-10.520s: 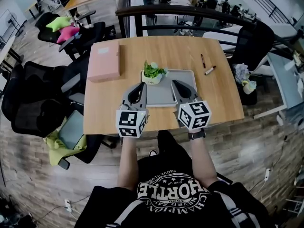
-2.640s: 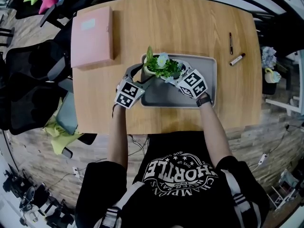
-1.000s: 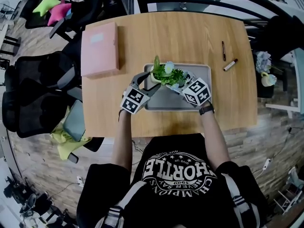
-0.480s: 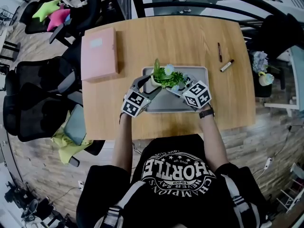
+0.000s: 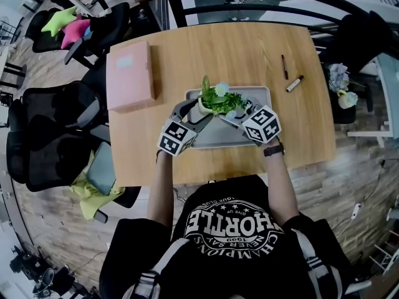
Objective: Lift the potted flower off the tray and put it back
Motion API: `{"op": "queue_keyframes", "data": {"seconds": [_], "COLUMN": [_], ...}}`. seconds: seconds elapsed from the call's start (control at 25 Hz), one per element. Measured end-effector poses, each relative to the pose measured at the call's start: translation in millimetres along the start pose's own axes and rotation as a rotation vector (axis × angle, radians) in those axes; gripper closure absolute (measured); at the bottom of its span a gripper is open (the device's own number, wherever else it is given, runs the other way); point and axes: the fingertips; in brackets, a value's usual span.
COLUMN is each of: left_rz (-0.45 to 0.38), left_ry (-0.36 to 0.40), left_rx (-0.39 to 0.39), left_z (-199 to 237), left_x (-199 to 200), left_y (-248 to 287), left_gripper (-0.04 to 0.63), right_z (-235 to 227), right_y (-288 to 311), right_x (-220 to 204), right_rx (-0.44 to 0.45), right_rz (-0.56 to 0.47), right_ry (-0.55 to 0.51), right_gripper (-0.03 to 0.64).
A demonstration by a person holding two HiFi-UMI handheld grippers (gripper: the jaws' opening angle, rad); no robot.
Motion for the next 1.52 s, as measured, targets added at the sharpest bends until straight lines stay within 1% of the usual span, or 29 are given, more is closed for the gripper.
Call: {"op": "queue_keyframes", "data": {"seconds": [0.16, 0.48, 0.6, 0.76, 0.88, 1.04, 1.52], "left_rz": [-0.011, -0.041, -0.037, -0.049, -0.073, -0.111, -0.165], "left_ry": [0.004, -0.034, -0.050, -0.051, -0.050, -0.035, -0.037], "left_rx": [0.008, 0.029, 0.038, 0.039, 0.042, 0.049, 0.058], "left_z": [-5.2, -21.5, -27.8, -34.3, -36.4, -40.7, -62.9], "left_x": [7.4, 20.2, 26.0, 37.1, 47.9, 60.3, 74.3], "left_y": [-1.2, -9.5, -14.8, -21.9, -28.1, -36.8, -63.5], "left_gripper": [0.304, 0.304, 0.304, 0.304, 0.304, 0.304, 0.305], "right_z": [3.7, 16.5, 23.6, 32.2, 38.3, 47.2, 79.5], "right_y": [-7.4, -24.0, -29.9, -37.1, -40.9, -46.1, -62.8], "right_x": [6.4, 17.7, 23.1, 32.7, 42.6, 54.3, 66.5], "right_rx": [-0.006, 0.001, 0.004, 0.007, 0.005, 0.008, 0.002], "right_rz": [-0.004, -0.012, -0.016, -0.033, -0.060, -0.080, -0.102], "right_ry": [-0.013, -0.032, -0.043, -0.043, -0.034, -0.050, -0.097], "right_gripper": [0.251, 0.252, 0.252, 0.252, 0.253, 0.253, 0.253]}}
Point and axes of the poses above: the fingertips, and each gripper's own axes: y forward along the fingers, z to its left, x out of its top, and after that the axes turned 14 degrees about -z, right-handed
